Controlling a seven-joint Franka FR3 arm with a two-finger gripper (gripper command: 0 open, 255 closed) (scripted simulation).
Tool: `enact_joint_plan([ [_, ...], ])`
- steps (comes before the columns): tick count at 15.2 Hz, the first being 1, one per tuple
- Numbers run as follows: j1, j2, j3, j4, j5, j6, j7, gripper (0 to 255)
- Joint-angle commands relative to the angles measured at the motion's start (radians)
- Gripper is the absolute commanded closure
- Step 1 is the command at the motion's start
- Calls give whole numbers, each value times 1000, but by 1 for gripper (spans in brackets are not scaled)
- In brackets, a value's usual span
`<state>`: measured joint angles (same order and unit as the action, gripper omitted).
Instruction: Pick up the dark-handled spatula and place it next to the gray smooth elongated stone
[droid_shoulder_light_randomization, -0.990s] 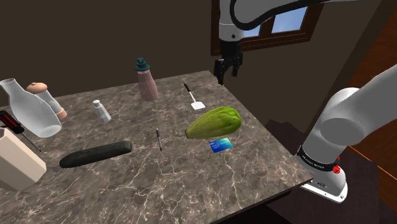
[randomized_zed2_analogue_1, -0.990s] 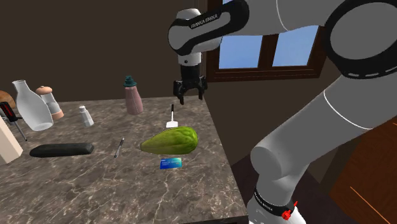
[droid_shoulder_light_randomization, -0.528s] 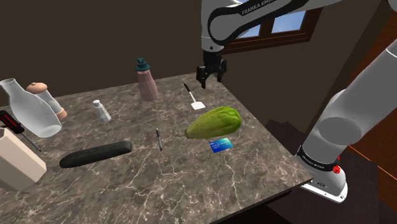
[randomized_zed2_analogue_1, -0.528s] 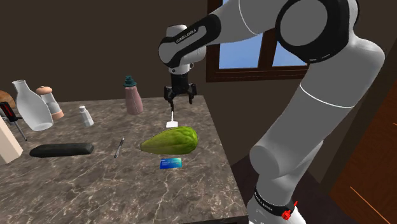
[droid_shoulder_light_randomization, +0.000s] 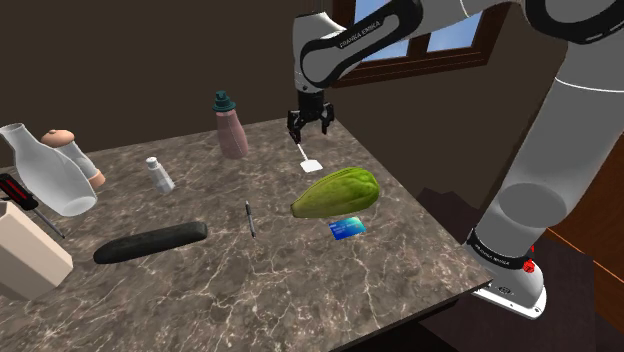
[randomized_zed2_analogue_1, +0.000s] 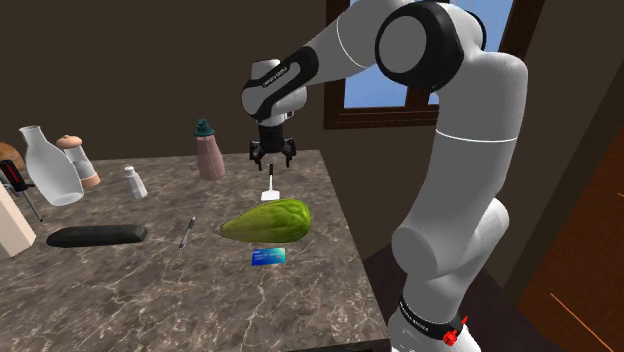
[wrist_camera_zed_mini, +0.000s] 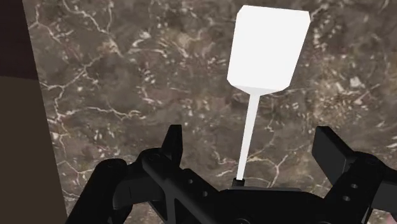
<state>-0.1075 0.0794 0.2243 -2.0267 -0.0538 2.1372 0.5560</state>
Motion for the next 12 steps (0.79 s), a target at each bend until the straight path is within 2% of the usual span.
enact_joint_plan([
  [1,-1,78,-8,66,-24,18,47,0],
  [5,6,215,-30,191,-61,38,123,0],
  [12,9,264,-37,163,-76,115,133,0],
])
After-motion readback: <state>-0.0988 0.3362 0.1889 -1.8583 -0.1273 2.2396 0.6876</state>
